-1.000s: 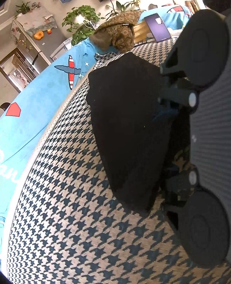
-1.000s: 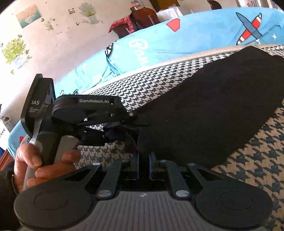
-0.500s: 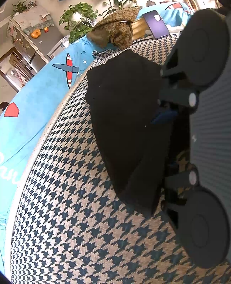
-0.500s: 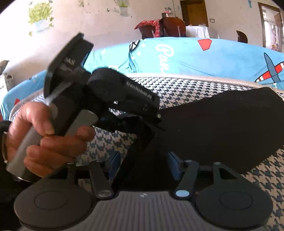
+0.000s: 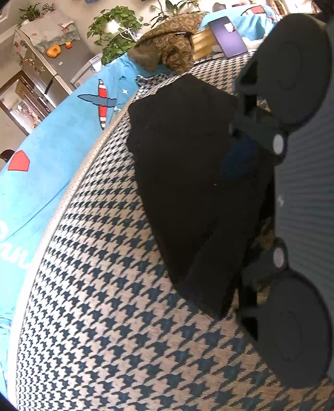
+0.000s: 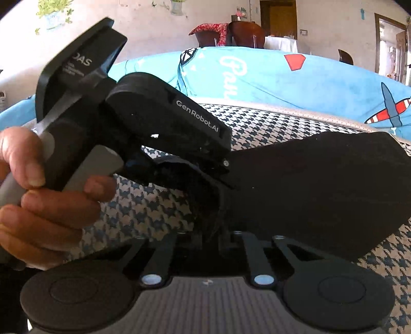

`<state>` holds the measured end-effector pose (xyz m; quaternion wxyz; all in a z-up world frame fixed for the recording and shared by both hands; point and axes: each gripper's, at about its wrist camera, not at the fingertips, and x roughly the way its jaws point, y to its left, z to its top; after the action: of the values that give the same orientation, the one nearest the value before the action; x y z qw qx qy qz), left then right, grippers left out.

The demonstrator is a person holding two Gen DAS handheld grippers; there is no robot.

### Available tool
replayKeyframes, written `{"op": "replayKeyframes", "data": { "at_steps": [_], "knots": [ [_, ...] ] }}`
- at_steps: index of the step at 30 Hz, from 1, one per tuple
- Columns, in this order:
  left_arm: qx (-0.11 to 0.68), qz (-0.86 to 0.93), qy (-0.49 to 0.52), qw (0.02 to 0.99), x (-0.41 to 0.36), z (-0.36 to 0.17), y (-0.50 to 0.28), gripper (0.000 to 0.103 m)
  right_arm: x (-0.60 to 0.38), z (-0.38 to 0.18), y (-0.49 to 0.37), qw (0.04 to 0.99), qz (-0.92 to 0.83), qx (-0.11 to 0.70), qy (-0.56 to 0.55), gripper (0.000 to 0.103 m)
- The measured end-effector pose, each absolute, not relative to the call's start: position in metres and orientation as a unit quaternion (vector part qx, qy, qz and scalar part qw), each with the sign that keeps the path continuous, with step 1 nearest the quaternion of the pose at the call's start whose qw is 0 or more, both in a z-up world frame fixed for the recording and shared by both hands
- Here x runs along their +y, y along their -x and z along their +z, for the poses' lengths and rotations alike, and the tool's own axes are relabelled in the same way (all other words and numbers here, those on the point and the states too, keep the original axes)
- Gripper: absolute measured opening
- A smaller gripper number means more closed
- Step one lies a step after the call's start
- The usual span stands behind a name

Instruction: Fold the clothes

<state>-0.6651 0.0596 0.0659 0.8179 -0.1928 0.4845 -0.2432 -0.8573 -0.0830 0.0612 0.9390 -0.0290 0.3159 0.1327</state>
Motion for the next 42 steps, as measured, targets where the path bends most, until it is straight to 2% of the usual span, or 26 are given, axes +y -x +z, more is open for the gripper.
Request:
{"op": "replayKeyframes", "data": {
  "at_steps": [2,5,7,8,10,12,14,24,42],
  "knots": [
    [0.48,-0.237,0.187,0.824,0.058,0.067,0.662,0.089,-0.084,0.063,0.86,0.94,0.134,0.313,0.028,0.011],
    [0.477,-0.231,0.174,0.83,0.056,0.067,0.657,0.079,-0.087,0.067,0.861,0.941,0.14,0.309,0.018,0.011],
    [0.477,-0.222,0.166,0.834,0.055,0.066,0.655,0.052,-0.088,0.068,0.861,0.941,0.14,0.308,0.013,0.011],
    [0.477,-0.217,0.165,0.835,0.056,0.066,0.654,0.046,-0.088,0.068,0.861,0.941,0.14,0.309,0.01,0.011],
    [0.478,-0.205,0.168,0.837,0.058,0.065,0.653,0.026,-0.089,0.068,0.86,0.939,0.142,0.312,0.0,0.01],
    [0.478,-0.193,0.176,0.838,0.064,0.065,0.653,0.016,-0.088,0.069,0.859,0.939,0.144,0.313,-0.004,0.01],
    [0.477,-0.181,0.18,0.841,0.068,0.064,0.653,0.01,-0.087,0.069,0.859,0.937,0.147,0.315,-0.007,0.01],
    [0.448,-0.144,0.129,0.873,0.077,0.084,0.664,0.008,-0.081,0.076,0.857,0.935,0.159,0.315,-0.029,0.009],
    [0.456,-0.109,0.082,0.879,0.142,0.105,0.652,0.009,-0.041,0.088,0.85,0.918,0.244,0.303,-0.072,0.009]
  ]
}}
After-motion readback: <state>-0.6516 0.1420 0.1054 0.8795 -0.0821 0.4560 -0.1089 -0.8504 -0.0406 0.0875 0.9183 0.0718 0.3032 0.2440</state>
